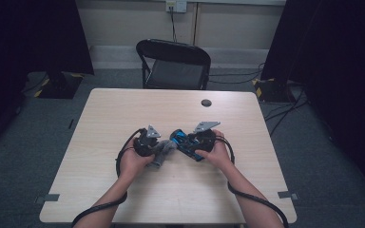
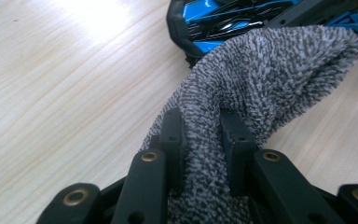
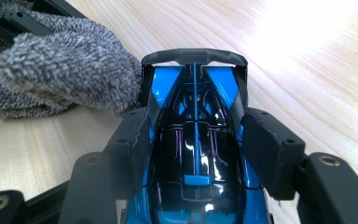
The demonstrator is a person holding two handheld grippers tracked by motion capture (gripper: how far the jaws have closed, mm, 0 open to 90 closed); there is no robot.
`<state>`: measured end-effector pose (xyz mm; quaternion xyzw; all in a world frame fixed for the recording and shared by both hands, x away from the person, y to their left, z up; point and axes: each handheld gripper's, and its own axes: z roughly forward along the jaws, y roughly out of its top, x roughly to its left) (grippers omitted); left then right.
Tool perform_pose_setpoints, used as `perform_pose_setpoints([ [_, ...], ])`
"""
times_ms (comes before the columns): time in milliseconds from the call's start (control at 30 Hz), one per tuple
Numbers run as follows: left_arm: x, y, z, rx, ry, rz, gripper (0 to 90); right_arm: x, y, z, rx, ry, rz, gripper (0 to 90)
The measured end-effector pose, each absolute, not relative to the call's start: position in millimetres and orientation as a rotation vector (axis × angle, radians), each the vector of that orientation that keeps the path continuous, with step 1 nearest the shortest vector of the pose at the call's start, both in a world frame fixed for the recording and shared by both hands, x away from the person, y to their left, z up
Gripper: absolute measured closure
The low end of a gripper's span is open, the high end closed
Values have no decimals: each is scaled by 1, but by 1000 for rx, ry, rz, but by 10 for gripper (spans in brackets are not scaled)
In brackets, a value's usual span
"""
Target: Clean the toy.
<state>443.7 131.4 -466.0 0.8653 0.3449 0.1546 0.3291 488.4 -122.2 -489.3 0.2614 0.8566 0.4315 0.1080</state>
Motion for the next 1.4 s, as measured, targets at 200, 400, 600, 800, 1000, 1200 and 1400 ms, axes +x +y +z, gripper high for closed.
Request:
perform_pose_setpoints([
  [200, 446, 141, -467, 2231, 948, 410, 738, 488, -122, -489, 767, 2521, 1270, 427],
  [400, 447, 146, -467, 2219, 969, 423, 739, 488, -122, -489, 758, 2523, 1262, 427],
  [600, 447, 155, -466, 2211, 995, 438, 738, 488, -122, -489, 759, 2523, 1261, 427],
  [800, 444, 163, -464, 2204, 1011, 439, 738, 488, -122, -489, 759, 2525, 1259, 427],
  [1000, 439, 169, -462, 2215, 1004, 430, 738, 488, -122, -488, 758, 2527, 1253, 427],
  [1200, 427, 164, -457, 2212, 960, 402, 738, 487, -123, -490, 772, 2517, 1274, 426],
  [1400, 416, 152, -458, 2244, 894, 374, 736, 486, -125, -491, 782, 2501, 1293, 424],
])
